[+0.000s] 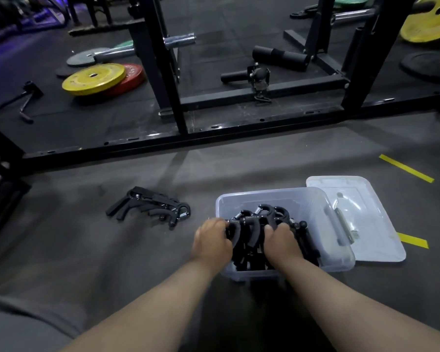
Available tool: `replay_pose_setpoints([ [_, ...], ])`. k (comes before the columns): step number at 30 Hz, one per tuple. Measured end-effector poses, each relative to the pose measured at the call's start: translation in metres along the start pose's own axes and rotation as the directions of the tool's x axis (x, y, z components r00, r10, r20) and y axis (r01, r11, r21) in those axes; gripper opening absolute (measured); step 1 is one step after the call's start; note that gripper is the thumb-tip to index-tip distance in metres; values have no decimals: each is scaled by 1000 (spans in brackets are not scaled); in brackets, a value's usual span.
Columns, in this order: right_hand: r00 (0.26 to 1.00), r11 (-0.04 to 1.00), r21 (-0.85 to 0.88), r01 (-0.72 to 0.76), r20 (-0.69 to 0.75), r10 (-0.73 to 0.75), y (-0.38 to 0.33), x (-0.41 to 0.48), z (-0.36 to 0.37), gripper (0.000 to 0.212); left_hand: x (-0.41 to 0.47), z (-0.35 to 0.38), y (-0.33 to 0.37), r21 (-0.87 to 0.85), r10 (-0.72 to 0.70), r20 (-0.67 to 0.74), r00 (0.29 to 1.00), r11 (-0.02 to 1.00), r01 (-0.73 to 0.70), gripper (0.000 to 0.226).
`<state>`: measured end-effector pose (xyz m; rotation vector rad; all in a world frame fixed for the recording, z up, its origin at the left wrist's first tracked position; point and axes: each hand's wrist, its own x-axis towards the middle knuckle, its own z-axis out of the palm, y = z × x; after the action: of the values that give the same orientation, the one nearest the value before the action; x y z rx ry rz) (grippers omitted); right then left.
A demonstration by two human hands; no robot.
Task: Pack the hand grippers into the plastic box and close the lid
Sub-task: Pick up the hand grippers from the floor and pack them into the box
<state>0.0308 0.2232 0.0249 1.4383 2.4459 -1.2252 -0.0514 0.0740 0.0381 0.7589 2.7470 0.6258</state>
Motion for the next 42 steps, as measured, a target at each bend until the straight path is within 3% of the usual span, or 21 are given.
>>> replay_pose_setpoints([
  [5,996,1000,-2,29,84,-29,-20,4,22,47,-5,3,-3,88,131,14,991,987,-132,58],
  [9,986,929,-348,128,149,-80,-20,3,29,48,-5,10,-6,171,141,66,988,974,-150,56],
  [11,982,879,-443,178,131,-133,-12,3,26,49,-6,18,-7,278,178,41,983,943,-183,48],
  [16,922,864,-359,352,-25,-386,17,12,-1,36,-1,41,-1,382,213,39,976,899,-211,56],
  [19,946,955,-216,206,-205,-250,37,29,-30,30,2,48,2,458,214,87,973,858,-230,62],
  [22,984,976,-216,5,-171,-43,54,47,-55,33,4,50,1,452,199,42,979,870,-196,62],
  [25,999,937,-347,44,14,-42,60,56,-52,34,8,56,-1,470,221,-24,975,863,-184,57],
  [28,984,929,-359,87,176,-24,70,61,-38,41,12,57,0,469,234,-63,970,865,-178,51],
  [32,969,932,-361,2,232,88,86,71,-33,39,10,59,-3,461,249,-85,965,868,-183,52],
  [38,973,842,-534,79,227,53,79,70,-39,38,8,61,-3,456,260,-120,958,872,-179,51],
  [42,976,833,-547,82,211,43,77,70,-40,38,8,62,-3,449,258,-129,957,876,-176,52],
])
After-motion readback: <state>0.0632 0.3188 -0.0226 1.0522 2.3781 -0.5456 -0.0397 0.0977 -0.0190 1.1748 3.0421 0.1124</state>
